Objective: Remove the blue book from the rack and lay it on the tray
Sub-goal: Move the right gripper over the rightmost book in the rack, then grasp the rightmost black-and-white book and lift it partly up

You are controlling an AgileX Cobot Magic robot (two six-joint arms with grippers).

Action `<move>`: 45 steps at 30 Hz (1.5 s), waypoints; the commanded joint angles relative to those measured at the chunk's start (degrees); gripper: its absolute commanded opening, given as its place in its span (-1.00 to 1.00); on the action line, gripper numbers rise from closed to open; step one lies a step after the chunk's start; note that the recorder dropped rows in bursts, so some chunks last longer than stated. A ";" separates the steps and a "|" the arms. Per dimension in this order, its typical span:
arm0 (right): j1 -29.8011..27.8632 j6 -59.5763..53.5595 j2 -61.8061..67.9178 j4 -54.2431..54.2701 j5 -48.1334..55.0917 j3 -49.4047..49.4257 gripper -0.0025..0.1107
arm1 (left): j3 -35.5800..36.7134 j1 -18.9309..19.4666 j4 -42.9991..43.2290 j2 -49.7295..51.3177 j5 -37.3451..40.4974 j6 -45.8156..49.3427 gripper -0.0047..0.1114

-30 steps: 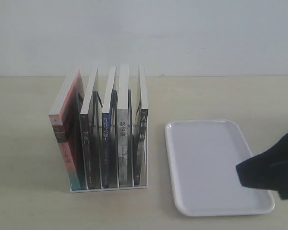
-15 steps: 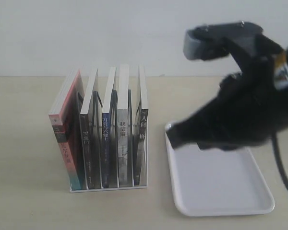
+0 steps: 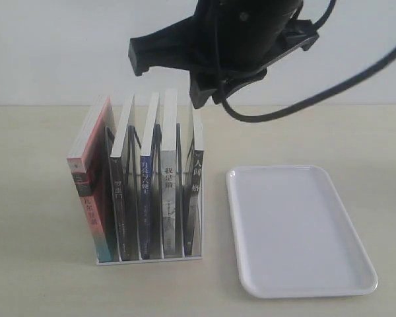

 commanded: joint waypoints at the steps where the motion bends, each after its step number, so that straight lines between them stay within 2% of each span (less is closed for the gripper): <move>1: -0.05 1.96 4.17 -1.42 0.67 -3.80 0.01 | 0.19 0.06 0.25 -0.17 -0.26 -0.36 -0.85; 6: -0.05 4.07 8.20 -5.03 0.94 -5.29 -0.27 | 0.19 0.06 0.25 -0.17 -0.26 -0.36 -0.85; 8: -0.05 4.67 9.34 -5.54 0.94 -5.42 -0.26 | 0.19 0.06 0.25 -0.17 -0.26 -0.36 -0.85; 12: -0.05 6.97 10.37 -8.31 1.30 -5.80 -0.11 | 0.19 0.06 0.25 -0.17 -0.26 -0.36 -0.85; 34: -0.05 9.81 14.67 -10.94 0.77 -5.80 -0.11 | 0.19 0.06 0.25 -0.17 -0.26 -0.36 -0.85; 38: -0.05 9.91 15.92 -10.83 0.77 -5.80 -0.20 | 0.19 0.06 0.25 -0.17 -0.26 -0.36 -0.85; 43: -0.05 10.18 16.02 -10.83 -0.01 -5.80 -0.21 | 0.19 0.06 0.25 -0.17 -0.26 -0.36 -0.85; 45: -0.05 10.56 16.02 -10.83 -0.01 -5.80 -0.43 | 0.19 0.06 0.25 -0.17 -0.26 -0.36 -0.85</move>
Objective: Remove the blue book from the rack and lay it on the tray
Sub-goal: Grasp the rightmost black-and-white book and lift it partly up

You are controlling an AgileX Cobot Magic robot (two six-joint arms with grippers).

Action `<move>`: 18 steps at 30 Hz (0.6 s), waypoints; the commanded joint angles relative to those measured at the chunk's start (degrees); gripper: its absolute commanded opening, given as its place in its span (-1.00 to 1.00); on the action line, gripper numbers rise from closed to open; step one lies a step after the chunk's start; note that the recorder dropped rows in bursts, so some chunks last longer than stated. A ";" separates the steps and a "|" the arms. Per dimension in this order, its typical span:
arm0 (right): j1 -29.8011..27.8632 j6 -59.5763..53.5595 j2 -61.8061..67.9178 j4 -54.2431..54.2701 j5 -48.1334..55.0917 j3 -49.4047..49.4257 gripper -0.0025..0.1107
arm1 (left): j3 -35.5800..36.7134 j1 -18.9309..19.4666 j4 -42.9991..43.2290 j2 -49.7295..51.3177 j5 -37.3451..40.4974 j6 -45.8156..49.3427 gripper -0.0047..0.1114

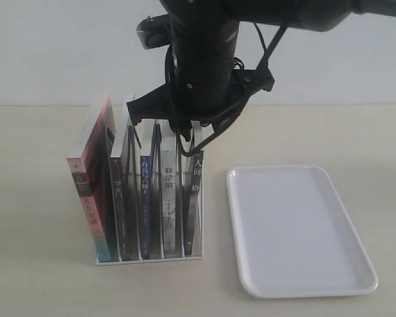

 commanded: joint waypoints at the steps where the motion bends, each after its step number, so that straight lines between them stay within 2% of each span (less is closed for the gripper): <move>1: -0.05 0.44 -0.20 -0.51 -0.23 -0.23 -0.69 | 0.19 0.06 0.25 -0.17 -0.26 -0.36 -0.85; 2: -0.05 0.44 -0.20 -0.42 -0.23 -0.23 -0.90 | 0.19 0.06 0.25 -0.17 -0.26 -0.36 -0.85; 3: -0.05 0.54 -0.20 -0.38 -0.23 -0.23 -0.96 | 0.19 0.06 0.25 -0.17 -0.26 -0.36 -0.85; 7: -0.05 2.54 -0.20 -0.38 -0.35 -0.51 -0.96 | 0.19 0.06 0.25 -0.17 -0.26 -0.36 -0.85; 11: -0.05 3.57 -0.20 0.03 4.34 -4.84 -0.96 | 0.19 0.06 0.25 -0.17 -0.26 -0.36 -0.85; 18: -0.05 3.60 -0.74 0.81 4.62 -12.09 -0.96 | 0.19 0.06 0.25 -0.17 -0.26 -0.36 -0.85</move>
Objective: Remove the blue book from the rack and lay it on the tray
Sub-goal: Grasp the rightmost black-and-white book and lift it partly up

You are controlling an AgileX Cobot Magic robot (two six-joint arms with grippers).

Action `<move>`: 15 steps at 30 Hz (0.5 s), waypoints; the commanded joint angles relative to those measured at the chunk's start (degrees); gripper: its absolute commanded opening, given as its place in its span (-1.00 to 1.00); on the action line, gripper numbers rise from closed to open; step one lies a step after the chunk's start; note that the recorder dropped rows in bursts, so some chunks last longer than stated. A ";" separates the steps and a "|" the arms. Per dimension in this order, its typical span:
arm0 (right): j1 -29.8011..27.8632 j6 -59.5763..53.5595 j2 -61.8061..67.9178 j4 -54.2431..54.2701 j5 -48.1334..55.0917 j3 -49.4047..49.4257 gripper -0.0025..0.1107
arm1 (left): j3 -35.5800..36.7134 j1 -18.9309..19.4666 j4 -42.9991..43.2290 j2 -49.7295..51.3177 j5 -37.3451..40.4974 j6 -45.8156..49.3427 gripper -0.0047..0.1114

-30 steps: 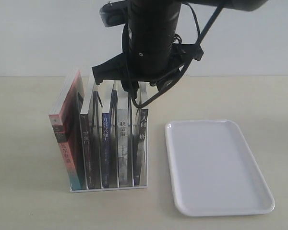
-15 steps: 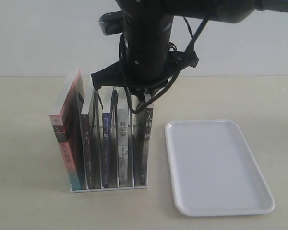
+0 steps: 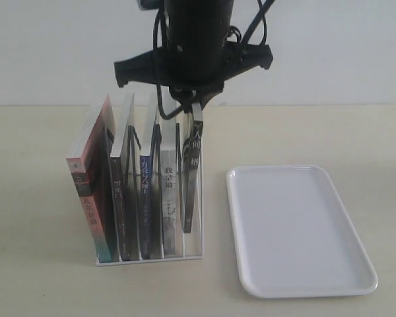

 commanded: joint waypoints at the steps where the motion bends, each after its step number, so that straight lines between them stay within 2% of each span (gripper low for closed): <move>1: -0.05 0.57 -1.70 -0.40 -0.46 -3.58 -0.96 | 0.19 0.06 0.25 -0.17 -0.26 -0.36 -0.85; 15: -0.05 0.22 -3.07 0.15 -0.46 -5.10 -0.96 | 0.19 0.06 0.25 -0.17 -0.26 -0.36 -0.85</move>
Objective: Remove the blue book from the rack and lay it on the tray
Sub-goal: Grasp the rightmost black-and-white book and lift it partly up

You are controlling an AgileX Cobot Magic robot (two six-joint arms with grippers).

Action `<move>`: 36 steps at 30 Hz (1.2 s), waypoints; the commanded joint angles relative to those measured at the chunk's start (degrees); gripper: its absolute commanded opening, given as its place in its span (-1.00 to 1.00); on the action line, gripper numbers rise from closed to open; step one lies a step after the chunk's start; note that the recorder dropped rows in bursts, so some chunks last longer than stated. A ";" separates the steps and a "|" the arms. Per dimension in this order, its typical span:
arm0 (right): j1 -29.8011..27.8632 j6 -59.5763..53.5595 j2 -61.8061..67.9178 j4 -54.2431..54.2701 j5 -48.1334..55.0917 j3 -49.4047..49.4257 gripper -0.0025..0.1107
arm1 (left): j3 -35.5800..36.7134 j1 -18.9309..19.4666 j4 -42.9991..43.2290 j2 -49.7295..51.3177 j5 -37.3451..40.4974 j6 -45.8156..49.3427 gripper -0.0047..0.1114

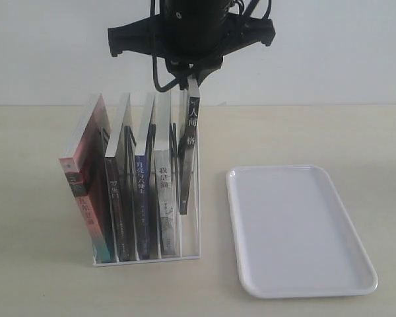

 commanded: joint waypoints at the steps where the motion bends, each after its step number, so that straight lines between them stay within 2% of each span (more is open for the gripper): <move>1: -0.05 0.12 -2.83 0.06 -1.46 -0.88 -0.96 | 0.19 0.06 0.25 -0.17 -0.26 -0.36 -0.85; 36: -0.05 -3.83 -7.11 3.25 -1.46 -0.75 -0.96 | 0.19 0.06 0.25 -0.17 -0.26 -0.36 -0.85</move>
